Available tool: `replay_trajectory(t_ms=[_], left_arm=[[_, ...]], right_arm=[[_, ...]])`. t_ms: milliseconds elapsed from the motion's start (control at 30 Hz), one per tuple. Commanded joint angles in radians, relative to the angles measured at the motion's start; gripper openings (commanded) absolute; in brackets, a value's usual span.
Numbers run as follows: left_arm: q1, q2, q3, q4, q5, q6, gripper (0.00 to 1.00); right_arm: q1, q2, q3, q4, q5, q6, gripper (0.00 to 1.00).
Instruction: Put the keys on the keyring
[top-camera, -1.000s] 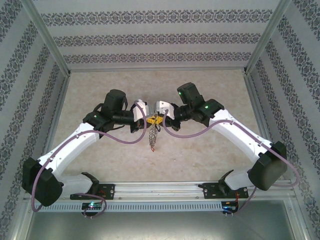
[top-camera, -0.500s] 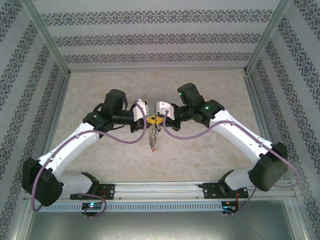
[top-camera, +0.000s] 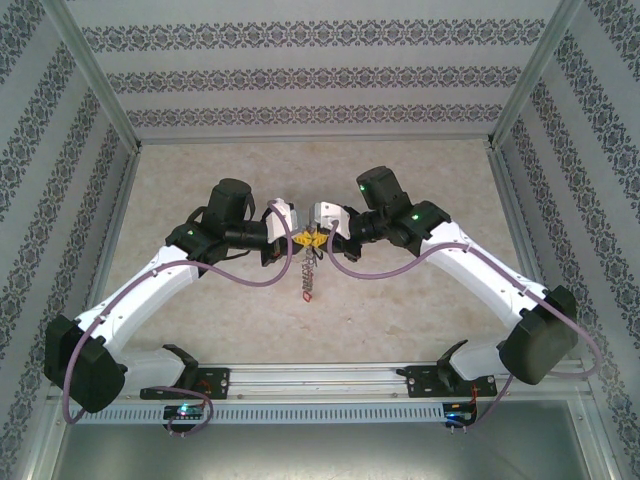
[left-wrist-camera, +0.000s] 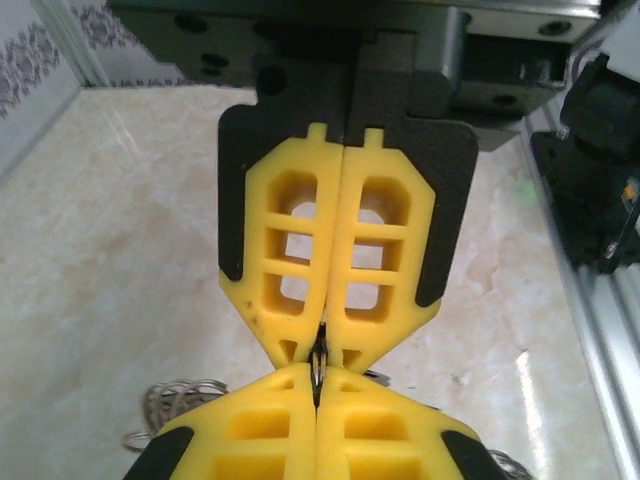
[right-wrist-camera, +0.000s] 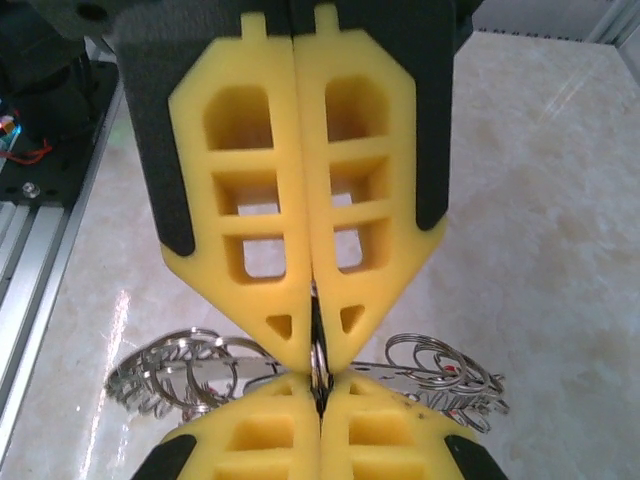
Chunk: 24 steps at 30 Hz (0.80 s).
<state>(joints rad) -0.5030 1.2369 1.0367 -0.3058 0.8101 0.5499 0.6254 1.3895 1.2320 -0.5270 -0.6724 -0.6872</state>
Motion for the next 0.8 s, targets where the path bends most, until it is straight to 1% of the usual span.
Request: replay_trajectory(t_ms=[0, 167, 233, 300, 433, 533, 767], left_arm=[[-0.013, -0.013, 0.025, 0.043, 0.045, -0.022, 0.0], [-0.013, -0.018, 0.018, 0.083, 0.021, -0.059, 0.0], [-0.013, -0.029, 0.005, 0.103, 0.02, -0.058, 0.0], [-0.012, -0.041, -0.014, 0.133, 0.025, -0.059, 0.0], [-0.011, -0.055, -0.036, 0.187, 0.049, -0.074, 0.0], [-0.008, -0.06, -0.047, 0.22, 0.038, -0.09, 0.0], [0.003, -0.067, -0.075, 0.306, 0.082, -0.135, 0.0]], right_arm=[[0.002, -0.023, -0.013, 0.076, -0.053, 0.012, 0.0], [0.002, -0.042, -0.041, 0.084, -0.094, -0.026, 0.0], [-0.008, -0.058, -0.065, 0.094, -0.123, -0.035, 0.11], [-0.029, -0.071, -0.081, 0.102, -0.151, -0.037, 0.13], [-0.052, -0.076, -0.088, 0.085, -0.188, -0.037, 0.14], [-0.067, -0.083, -0.086, 0.07, -0.207, -0.036, 0.18], [-0.084, -0.077, -0.088, 0.07, -0.255, -0.02, 0.17]])
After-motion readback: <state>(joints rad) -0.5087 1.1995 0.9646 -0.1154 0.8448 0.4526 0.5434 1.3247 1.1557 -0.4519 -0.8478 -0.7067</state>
